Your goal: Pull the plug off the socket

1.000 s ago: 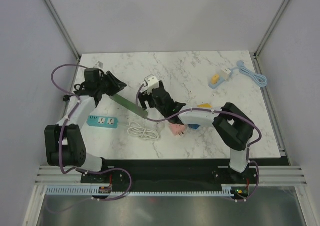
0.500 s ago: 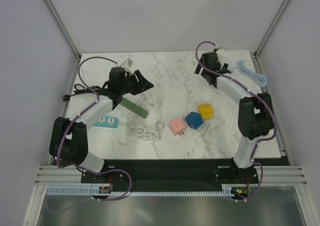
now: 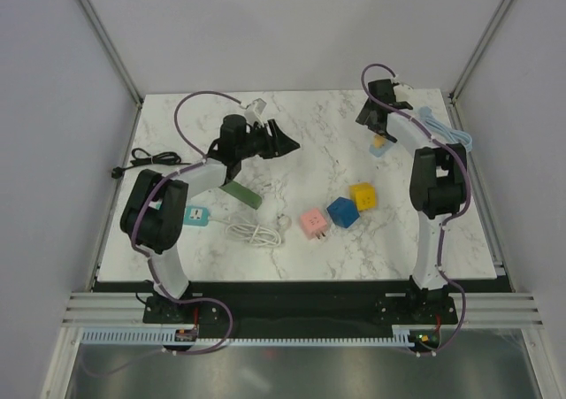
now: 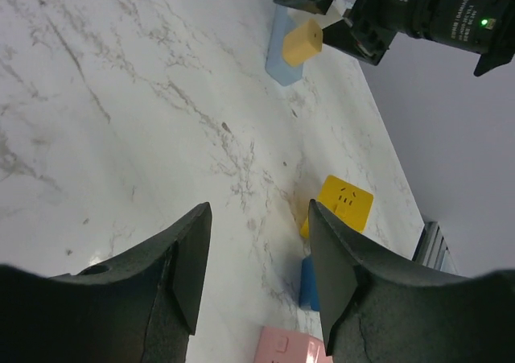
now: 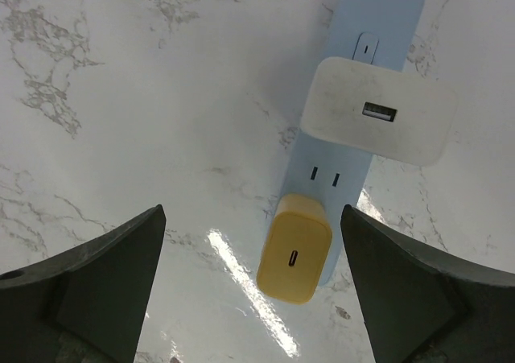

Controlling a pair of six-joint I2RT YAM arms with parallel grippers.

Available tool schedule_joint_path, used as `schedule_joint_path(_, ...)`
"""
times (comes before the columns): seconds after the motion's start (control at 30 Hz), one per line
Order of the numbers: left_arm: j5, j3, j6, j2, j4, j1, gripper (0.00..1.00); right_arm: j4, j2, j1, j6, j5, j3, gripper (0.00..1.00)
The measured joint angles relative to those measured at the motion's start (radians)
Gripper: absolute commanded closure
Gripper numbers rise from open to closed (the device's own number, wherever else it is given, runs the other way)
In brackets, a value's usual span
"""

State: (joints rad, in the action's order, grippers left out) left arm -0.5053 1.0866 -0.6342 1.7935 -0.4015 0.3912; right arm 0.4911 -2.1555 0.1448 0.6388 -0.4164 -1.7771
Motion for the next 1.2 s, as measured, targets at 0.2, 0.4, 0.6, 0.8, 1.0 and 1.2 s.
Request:
schedule_joint_path(0.2,-0.035,0.073,0.000,0.112,-0.113,0.036,0.43,0.037,-0.058,0.003,0.021,-0.037,-0.011,0.04)
schedule_joint_path(0.4,-0.039,0.051,0.001,0.114,-0.195,0.061,0.44,0.053,-0.086,0.002,0.033,-0.074,-0.011,0.17)
schedule_joint_path(0.6,-0.048,0.035,0.021,0.113,-0.207,0.066,0.44,0.057,-0.104,0.004,0.036,-0.103,-0.023,0.24)
schedule_joint_path(0.8,-0.047,0.029,0.058,0.111,-0.199,0.066,0.44,0.062,-0.131,0.003,0.005,-0.113,-0.027,0.40)
schedule_joint_path(1.0,-0.058,0.029,0.080,0.111,-0.193,0.066,0.44,0.069,-0.134,-0.002,-0.043,-0.094,-0.028,0.77)
schedule_joint_path(1.2,-0.075,0.031,0.102,0.111,-0.168,0.065,0.44,0.040,-0.130,-0.003,-0.129,-0.058,-0.021,0.99)
